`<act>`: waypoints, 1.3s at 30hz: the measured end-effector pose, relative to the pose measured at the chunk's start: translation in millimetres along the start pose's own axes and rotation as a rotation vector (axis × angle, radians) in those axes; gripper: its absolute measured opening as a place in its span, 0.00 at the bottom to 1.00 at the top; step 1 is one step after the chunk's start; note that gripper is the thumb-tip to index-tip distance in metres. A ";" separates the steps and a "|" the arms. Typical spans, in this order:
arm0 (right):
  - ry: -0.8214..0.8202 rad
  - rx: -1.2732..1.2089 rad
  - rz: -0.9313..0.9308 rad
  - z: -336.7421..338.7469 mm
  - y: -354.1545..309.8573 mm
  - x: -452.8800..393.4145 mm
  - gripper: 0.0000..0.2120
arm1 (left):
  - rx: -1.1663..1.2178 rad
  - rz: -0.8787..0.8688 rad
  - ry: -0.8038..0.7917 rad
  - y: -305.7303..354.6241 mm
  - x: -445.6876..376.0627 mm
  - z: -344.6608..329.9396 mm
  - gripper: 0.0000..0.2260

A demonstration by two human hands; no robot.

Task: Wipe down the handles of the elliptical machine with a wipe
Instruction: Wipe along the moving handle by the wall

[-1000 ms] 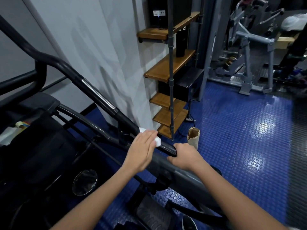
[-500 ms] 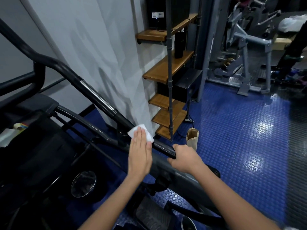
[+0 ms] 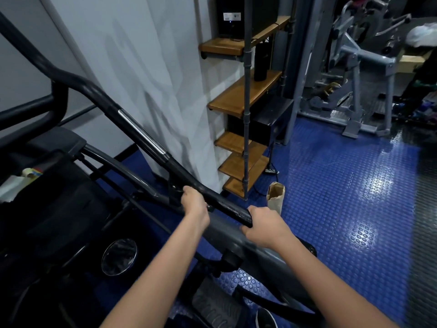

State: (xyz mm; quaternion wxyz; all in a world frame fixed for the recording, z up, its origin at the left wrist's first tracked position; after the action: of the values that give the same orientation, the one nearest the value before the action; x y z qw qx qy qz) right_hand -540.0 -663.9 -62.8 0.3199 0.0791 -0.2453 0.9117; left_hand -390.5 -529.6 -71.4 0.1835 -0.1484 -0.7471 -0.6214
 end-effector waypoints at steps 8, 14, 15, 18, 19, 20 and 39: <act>0.001 -0.018 -0.006 -1.8 0.1 -2.1 0.11 | -0.008 -0.051 -0.052 -4.8 7.6 7.0 0.18; 0.017 0.001 0.005 -0.9 -0.4 -3.0 0.10 | -0.210 -0.062 -0.134 -31.2 36.8 7.7 0.23; 0.018 0.003 0.006 -0.9 -0.3 -2.8 0.10 | -0.316 -0.107 -0.157 -26.9 43.0 7.3 0.26; 0.018 0.010 0.013 -1.0 -0.6 -1.7 0.10 | -0.542 -0.337 -0.243 -10.8 51.1 -0.5 0.31; 0.020 0.009 0.015 -1.2 -1.0 -1.9 0.10 | -0.563 -0.403 -0.267 -7.3 52.9 -2.4 0.29; 0.022 0.009 0.016 -1.2 -1.0 -2.3 0.10 | -0.582 -0.466 -0.301 -7.1 53.7 -3.3 0.28; 0.050 0.021 0.021 3.2 -3.4 3.3 0.11 | -1.698 -1.483 -0.323 73.0 8.8 -4.1 0.25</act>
State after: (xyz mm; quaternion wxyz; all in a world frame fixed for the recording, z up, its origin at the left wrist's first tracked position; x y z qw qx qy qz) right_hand -540.5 -661.4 -57.7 0.3153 0.0570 -0.2286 0.9193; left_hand -365.1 -520.2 -2.9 -0.4873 0.1752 -0.0034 -0.8555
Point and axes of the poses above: each hand's wrist, its own x-axis away from the middle knuckle, its own z-axis out of the back of the hand, y = z × x, the point moved 8 cm from there along -x, towards the middle knuckle, and after that the axes turned 8 degrees about -z, right-handed, at the moved point
